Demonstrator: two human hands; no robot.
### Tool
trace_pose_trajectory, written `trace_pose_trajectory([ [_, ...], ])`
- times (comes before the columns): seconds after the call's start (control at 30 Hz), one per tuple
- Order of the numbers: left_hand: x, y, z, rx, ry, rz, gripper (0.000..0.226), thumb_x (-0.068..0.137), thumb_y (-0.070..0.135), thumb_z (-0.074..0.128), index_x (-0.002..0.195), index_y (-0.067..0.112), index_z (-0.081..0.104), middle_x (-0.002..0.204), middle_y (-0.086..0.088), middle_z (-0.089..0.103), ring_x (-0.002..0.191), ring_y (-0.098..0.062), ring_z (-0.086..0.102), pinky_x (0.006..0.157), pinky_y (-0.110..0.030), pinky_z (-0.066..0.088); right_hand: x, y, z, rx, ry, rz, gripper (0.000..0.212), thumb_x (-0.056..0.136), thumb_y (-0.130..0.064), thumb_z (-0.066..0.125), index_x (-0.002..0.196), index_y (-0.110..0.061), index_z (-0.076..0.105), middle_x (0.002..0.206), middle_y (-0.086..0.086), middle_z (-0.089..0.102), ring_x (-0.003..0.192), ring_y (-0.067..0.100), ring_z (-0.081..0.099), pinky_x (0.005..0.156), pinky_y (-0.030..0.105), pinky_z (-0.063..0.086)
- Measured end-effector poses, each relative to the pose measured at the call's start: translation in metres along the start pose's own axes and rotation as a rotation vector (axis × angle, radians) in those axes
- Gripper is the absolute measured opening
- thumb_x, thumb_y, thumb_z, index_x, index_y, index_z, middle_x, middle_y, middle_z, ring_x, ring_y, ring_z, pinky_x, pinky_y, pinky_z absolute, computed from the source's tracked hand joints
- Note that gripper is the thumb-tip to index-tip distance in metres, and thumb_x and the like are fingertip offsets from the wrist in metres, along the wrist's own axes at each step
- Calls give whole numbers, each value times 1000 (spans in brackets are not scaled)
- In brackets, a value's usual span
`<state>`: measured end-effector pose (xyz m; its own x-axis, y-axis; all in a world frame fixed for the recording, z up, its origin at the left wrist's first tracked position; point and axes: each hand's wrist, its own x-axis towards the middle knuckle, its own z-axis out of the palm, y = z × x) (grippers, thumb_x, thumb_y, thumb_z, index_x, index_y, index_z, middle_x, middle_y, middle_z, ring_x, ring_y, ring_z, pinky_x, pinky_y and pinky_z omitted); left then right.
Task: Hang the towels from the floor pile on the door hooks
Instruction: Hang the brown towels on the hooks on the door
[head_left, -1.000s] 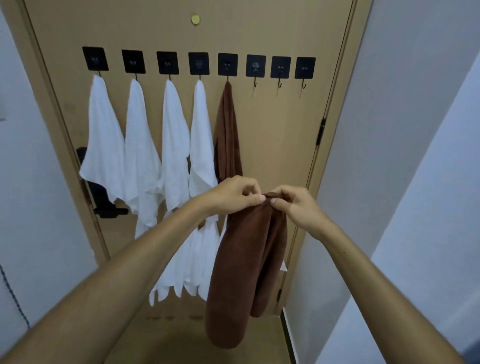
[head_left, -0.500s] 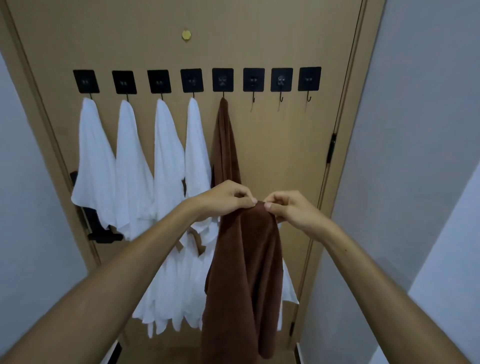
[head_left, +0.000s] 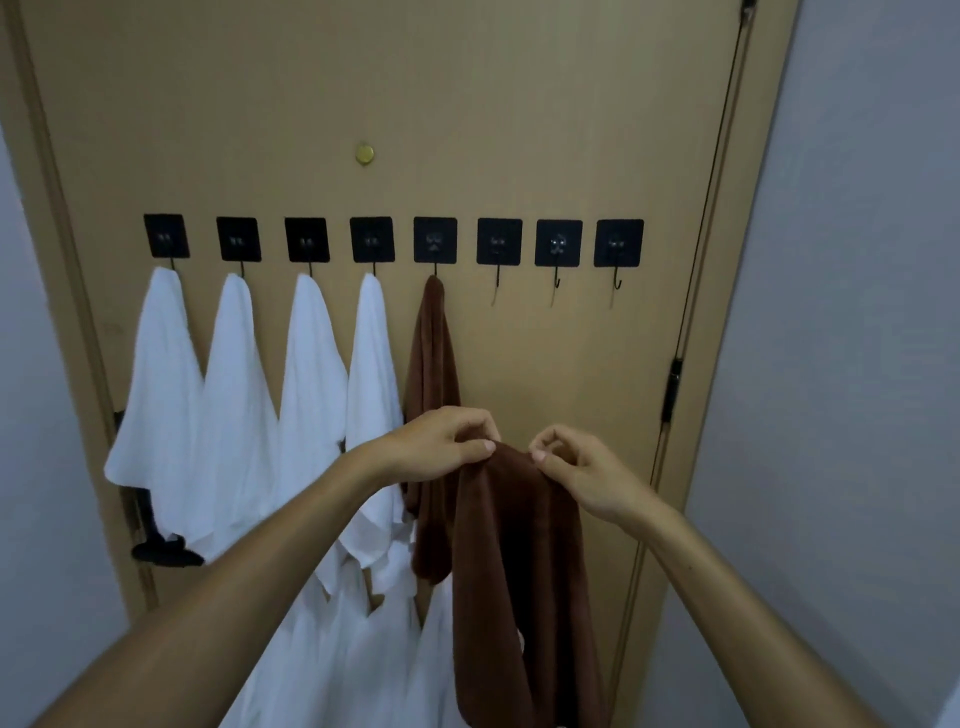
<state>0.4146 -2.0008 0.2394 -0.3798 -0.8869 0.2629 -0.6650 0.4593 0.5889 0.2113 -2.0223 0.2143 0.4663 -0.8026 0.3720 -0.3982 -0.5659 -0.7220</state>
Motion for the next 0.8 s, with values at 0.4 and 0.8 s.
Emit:
trace_pose_trajectory([
  [0.4, 67, -22, -53, -68, 226, 55, 24, 93, 1, 47, 83, 19, 59, 85, 2, 60, 80, -10, 54, 76, -26, 44, 90, 5, -34, -70, 83, -66, 21, 93, 1, 48, 87, -16, 58, 85, 7, 56, 76, 16, 47, 68, 25, 38],
  [0.8, 185, -32, -134, 181, 549, 88, 20, 90, 11, 54, 98, 19, 71, 96, 12, 58, 86, 3, 51, 78, -10, 36, 227, -24, -61, -394, 473, -67, 32, 95, 0, 38, 115, -5, 63, 119, 10, 58, 112, 20, 55, 95, 22, 42],
])
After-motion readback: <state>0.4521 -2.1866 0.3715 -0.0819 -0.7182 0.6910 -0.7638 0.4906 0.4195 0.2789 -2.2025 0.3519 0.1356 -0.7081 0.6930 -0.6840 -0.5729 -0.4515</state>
